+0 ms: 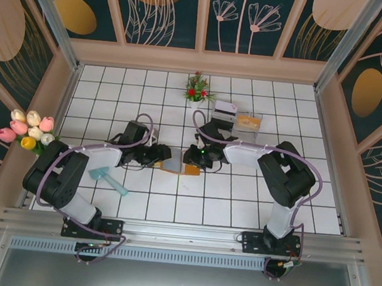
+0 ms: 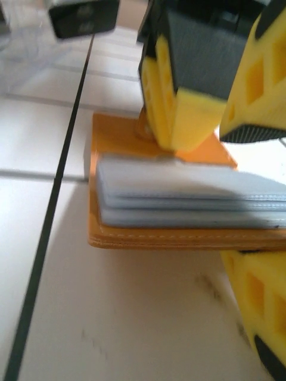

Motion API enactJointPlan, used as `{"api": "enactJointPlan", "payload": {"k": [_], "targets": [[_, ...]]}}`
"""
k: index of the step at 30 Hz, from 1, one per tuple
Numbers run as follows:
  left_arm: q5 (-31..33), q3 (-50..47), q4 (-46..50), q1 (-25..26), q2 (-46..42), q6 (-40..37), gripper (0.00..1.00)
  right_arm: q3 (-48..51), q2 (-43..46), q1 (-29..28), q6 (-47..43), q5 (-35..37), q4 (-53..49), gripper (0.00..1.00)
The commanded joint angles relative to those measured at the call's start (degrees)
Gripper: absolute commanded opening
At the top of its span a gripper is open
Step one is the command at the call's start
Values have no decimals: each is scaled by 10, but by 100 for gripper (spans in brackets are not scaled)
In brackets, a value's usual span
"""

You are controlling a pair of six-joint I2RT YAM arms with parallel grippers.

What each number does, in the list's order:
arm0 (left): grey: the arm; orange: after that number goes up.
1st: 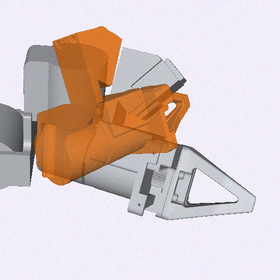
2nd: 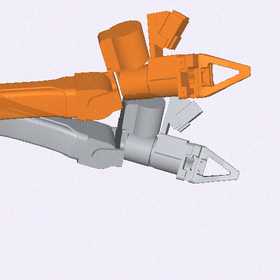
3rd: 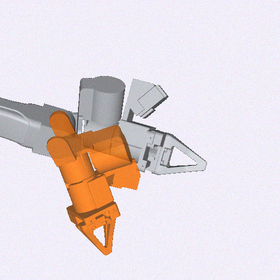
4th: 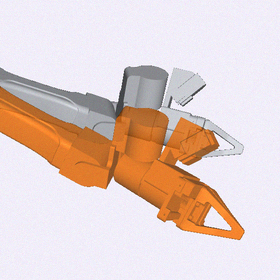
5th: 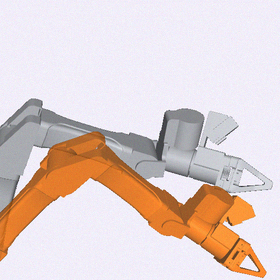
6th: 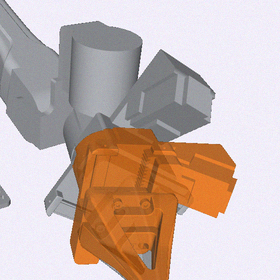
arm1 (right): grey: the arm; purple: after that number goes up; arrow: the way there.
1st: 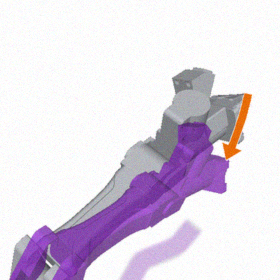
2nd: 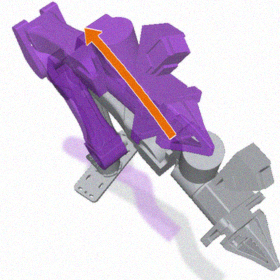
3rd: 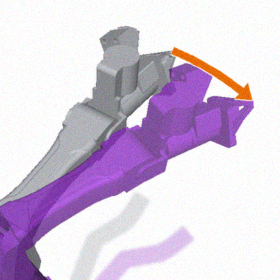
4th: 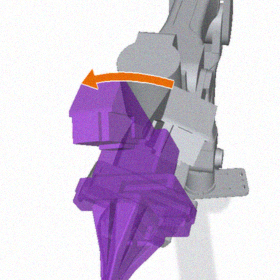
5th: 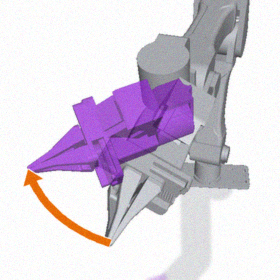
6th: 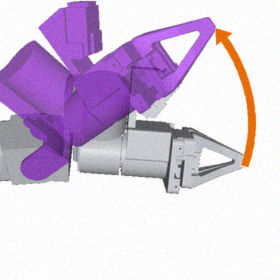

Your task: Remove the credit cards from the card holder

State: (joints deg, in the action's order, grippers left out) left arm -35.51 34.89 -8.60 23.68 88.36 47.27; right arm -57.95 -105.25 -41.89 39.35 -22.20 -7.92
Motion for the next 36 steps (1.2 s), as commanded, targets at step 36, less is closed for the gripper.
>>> {"api": "enactJointPlan", "payload": {"k": [36], "targets": [[-37,10,-31,8,31,-26,1,32,20,27,-12,-50,15,28]]}}
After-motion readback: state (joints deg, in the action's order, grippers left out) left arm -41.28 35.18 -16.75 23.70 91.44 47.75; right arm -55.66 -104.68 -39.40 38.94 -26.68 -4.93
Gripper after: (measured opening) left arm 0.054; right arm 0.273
